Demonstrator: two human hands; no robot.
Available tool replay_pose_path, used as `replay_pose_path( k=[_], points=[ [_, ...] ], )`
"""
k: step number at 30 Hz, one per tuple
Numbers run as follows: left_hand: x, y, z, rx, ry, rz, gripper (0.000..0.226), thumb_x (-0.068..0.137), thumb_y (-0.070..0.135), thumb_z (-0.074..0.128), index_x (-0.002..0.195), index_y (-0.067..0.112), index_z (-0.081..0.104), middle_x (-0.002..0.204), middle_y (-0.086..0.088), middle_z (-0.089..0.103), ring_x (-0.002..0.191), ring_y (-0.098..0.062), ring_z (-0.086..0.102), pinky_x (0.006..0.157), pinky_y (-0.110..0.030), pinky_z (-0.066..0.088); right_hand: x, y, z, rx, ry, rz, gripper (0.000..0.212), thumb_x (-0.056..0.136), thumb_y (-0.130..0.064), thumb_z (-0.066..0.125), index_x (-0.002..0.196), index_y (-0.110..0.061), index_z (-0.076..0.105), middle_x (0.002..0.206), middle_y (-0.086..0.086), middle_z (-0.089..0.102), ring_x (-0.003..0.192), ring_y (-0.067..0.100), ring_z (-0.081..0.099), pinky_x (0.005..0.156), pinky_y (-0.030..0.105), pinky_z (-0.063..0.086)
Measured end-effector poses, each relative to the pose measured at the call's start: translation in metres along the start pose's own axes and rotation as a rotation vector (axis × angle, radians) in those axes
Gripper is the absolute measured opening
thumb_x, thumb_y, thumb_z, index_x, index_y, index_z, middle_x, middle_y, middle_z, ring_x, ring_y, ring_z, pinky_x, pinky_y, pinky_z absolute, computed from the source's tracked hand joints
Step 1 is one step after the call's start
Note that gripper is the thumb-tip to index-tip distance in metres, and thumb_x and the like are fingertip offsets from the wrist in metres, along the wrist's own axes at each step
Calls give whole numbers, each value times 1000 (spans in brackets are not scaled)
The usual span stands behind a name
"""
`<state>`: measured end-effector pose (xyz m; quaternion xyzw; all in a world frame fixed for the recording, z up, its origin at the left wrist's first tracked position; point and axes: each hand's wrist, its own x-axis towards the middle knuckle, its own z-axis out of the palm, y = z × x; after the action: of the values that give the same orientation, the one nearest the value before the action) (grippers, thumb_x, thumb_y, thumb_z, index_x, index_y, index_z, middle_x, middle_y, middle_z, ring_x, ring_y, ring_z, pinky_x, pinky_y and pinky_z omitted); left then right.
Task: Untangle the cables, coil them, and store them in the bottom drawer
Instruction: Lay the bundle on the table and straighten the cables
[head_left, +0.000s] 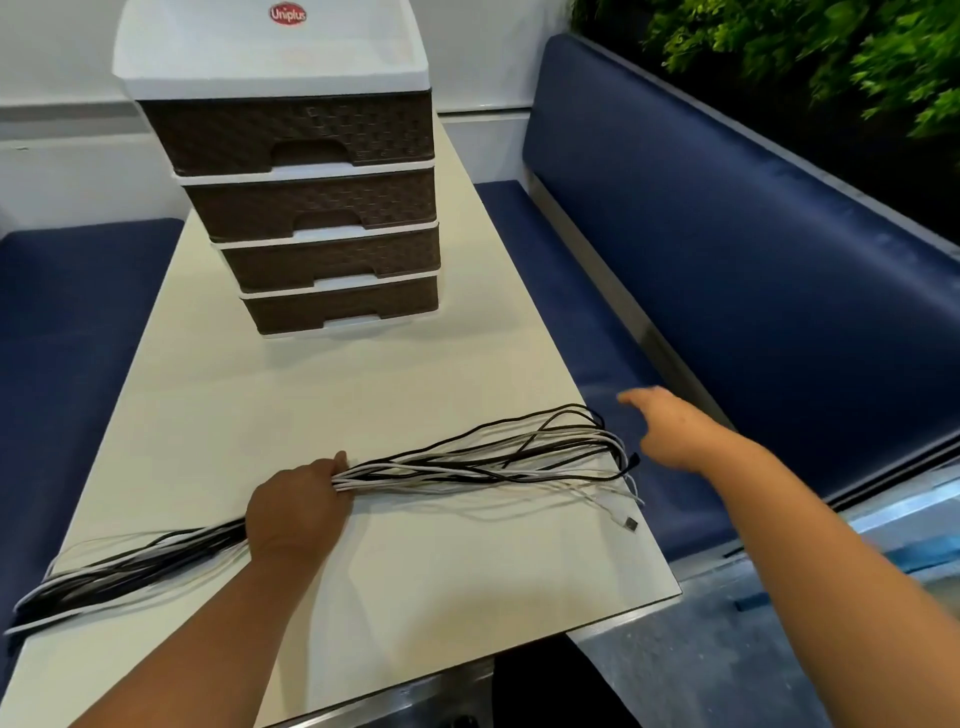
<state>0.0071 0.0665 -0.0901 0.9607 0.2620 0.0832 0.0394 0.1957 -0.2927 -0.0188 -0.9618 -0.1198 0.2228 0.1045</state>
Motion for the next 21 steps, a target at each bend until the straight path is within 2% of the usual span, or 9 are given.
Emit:
replay_pose_path(
  k=[2,3,6,8,10,12,14,16,21],
  points=[
    [0,0,1,-1,-1,-5,46,100,41,36,87,18,73,75,-9,71,77,-35,65,65,-35,46,-16,-50,5,75,283,-130,50,85,-1,53,132,-21,55,137,4,51,123,28,50,97,44,47],
    [0,-1,1,-8,0,-8,45,100,41,37,86,18,73,74,-9,71,76,-36,66,64,-35,46,-27,-76,12,115,365,-237,40,87,-6,54,124,-22,60,129,1,56,118,25,52,94,44,48],
    [-1,0,-1,-21,17,-9,42,99,40,41,87,19,74,72,-8,71,73,-36,66,63,-34,45,-47,-146,54,-20,379,-626,18,88,-21,57,104,-20,64,104,0,62,100,25,53,81,42,44],
    [-1,0,-3,-23,23,2,40,99,40,42,86,20,74,71,-8,70,73,-35,66,62,-33,44,-45,-173,86,-186,376,-708,17,80,-23,63,96,-19,60,91,2,61,89,29,56,71,39,38],
    [0,-1,-2,-28,14,10,41,99,40,41,86,20,74,72,-8,70,74,-35,65,62,-33,44,-37,-183,106,-265,363,-684,20,76,-20,64,94,-18,56,84,4,62,83,32,59,66,37,28],
    [0,-2,-2,-37,25,11,43,99,40,39,85,19,74,70,-9,70,72,-35,65,62,-33,43,-30,-181,108,-280,302,-649,18,84,-23,58,100,-17,54,90,6,65,88,34,60,69,38,25],
    [0,-2,-2,-48,33,23,42,99,38,41,83,18,74,68,-9,69,69,-36,65,61,-33,43,-28,-172,96,-278,226,-654,20,89,-35,53,100,-19,55,94,6,69,92,33,62,72,37,30],
    [1,-2,-1,-35,16,21,41,99,37,42,83,18,74,69,-9,70,70,-36,65,61,-34,45,-26,-157,78,-295,197,-629,23,89,-43,54,91,-20,57,92,6,70,90,32,63,67,34,32],
    [1,-1,-1,-29,10,25,46,99,41,37,84,20,75,69,-8,70,71,-35,65,62,-34,47,-6,-88,20,-259,-3,-360,23,87,-43,58,76,-23,54,76,-3,63,74,21,58,58,33,37]
  ],
)
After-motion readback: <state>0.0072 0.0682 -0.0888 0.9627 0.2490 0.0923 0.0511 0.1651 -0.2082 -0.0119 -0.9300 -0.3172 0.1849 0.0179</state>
